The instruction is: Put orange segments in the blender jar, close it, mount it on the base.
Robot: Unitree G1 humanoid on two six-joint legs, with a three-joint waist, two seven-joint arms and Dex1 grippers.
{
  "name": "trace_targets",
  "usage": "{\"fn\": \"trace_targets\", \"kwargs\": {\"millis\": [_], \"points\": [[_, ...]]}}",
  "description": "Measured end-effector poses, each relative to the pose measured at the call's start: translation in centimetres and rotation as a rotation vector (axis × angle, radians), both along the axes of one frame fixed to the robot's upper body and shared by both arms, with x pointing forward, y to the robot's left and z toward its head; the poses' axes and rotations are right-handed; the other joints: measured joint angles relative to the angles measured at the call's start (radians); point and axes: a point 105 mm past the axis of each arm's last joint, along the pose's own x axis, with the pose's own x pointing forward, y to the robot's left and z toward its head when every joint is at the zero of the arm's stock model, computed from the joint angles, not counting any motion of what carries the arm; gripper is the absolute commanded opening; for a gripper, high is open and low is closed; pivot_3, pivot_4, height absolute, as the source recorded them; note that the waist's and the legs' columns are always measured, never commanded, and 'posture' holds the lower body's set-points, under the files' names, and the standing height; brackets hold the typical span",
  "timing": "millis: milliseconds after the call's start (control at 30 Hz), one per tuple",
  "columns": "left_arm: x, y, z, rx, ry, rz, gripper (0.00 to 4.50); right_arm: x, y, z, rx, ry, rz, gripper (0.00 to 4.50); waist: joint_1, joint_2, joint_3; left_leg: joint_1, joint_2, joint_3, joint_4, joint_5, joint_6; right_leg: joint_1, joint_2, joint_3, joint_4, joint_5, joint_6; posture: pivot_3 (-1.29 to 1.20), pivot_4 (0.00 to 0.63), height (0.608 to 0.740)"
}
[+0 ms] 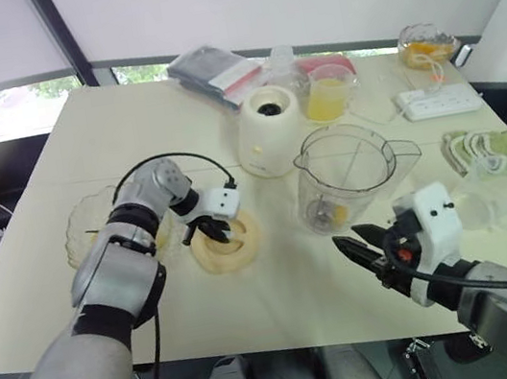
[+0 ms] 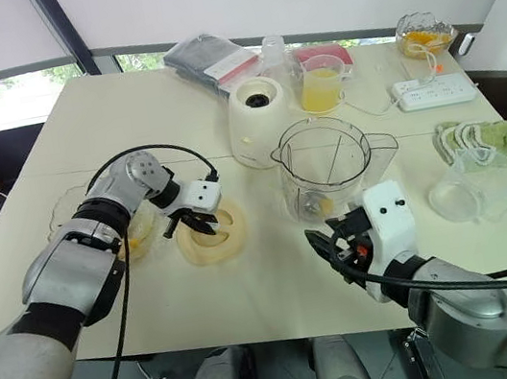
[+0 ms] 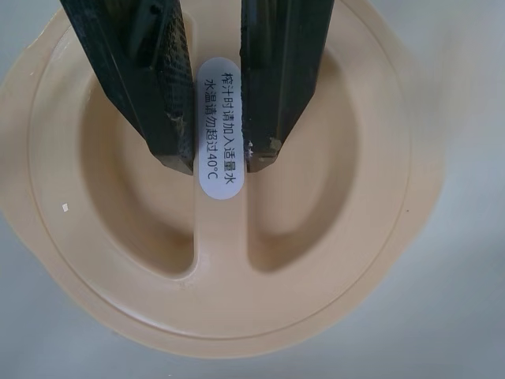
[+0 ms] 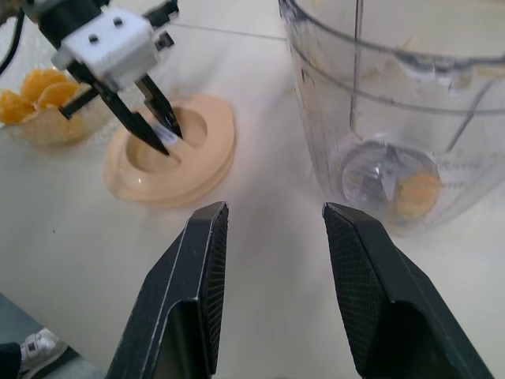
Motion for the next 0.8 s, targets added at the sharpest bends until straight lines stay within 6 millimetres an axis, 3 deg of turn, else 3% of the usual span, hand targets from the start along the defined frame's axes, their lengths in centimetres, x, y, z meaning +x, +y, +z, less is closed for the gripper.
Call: {"fn": "trace_targets", "kwargs": {"millis": [167,333,533,800], "points": [[0.4,-0.3,1.9,-0.041,0.008,0.016,0.23,-0.2,-1.3,-0.3,-0.035,-0.019,-0.033,1.99,0.004,-0.001,0.001,-0.001,0.000,0.000,0.000,0.000,0.000,0.000,0.000,0.000,0.000,0.000,0.000,0.00,0.150,0.740],[1.8,-1.3,7.1,-0.169,-0.062,0.041,0.23,-0.5,-2.7,-0.7,-0.054,-0.041,-0.050,1.99,0.003,-0.001,0.000,0.000,-0.001,0.000,0.000,0.000,0.000,0.000,0.000,0.000,0.000,0.000,0.000,0.00,0.150,0.740],[2.8,-2.8,12.3,-0.306,-0.127,0.096,0.23,0.5,-5.7,-1.9,-0.084,-0.046,-0.102,1.99,0.001,-0.002,0.000,0.000,-0.001,0.000,0.000,0.000,0.000,0.001,0.001,0.000,0.000,0.000,0.000,0.00,0.150,0.740],[3.3,-5.8,18.4,-0.458,-0.174,0.169,0.23,1.4,-7.0,-3.0,-0.107,-0.044,-0.099,1.99,0.001,-0.002,0.000,0.000,-0.001,0.000,0.000,0.000,0.000,0.001,0.002,0.000,0.000,0.000,0.001,0.00,0.150,0.740]]}}
